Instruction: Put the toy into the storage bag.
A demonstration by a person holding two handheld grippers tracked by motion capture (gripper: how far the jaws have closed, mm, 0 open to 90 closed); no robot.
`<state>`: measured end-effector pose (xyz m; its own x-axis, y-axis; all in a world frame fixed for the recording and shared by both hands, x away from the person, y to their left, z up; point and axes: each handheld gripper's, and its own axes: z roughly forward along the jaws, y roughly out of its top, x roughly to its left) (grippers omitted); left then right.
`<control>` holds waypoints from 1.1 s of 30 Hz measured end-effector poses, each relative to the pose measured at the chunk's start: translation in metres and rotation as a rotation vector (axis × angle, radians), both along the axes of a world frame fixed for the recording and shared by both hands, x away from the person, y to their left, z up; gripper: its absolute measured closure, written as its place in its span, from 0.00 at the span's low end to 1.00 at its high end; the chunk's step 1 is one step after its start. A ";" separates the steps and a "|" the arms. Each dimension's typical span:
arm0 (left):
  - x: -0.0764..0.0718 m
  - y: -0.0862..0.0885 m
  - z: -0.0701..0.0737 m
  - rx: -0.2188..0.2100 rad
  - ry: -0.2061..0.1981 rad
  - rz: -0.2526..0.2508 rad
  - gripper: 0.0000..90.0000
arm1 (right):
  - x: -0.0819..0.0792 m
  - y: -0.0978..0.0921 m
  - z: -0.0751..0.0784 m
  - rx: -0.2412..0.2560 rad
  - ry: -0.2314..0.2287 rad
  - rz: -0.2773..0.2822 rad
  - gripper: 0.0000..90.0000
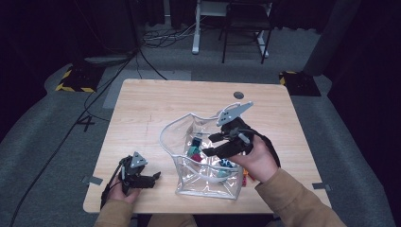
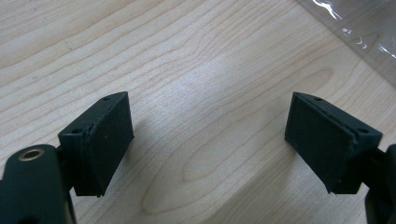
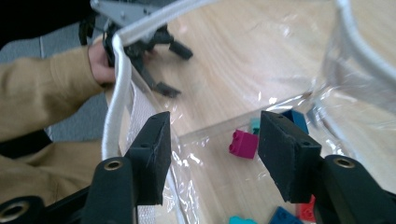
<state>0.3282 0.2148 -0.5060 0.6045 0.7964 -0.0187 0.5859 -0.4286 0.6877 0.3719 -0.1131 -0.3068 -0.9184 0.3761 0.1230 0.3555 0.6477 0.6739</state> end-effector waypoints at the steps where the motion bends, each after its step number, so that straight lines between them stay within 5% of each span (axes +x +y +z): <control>1: 0.000 0.000 0.000 -0.004 0.003 0.002 0.17 | -0.001 -0.003 0.003 0.016 -0.011 -0.005 0.49; 7: 0.000 0.000 0.000 -0.001 0.002 0.000 0.17 | -0.002 -0.025 0.018 0.076 -0.053 -0.055 0.49; 17: 0.000 0.000 0.000 -0.004 0.003 0.002 0.17 | -0.007 -0.071 0.029 0.109 -0.092 -0.156 0.50; 33: 0.001 -0.001 0.000 -0.004 0.003 0.008 0.17 | -0.019 -0.132 0.014 0.102 -0.114 -0.315 0.49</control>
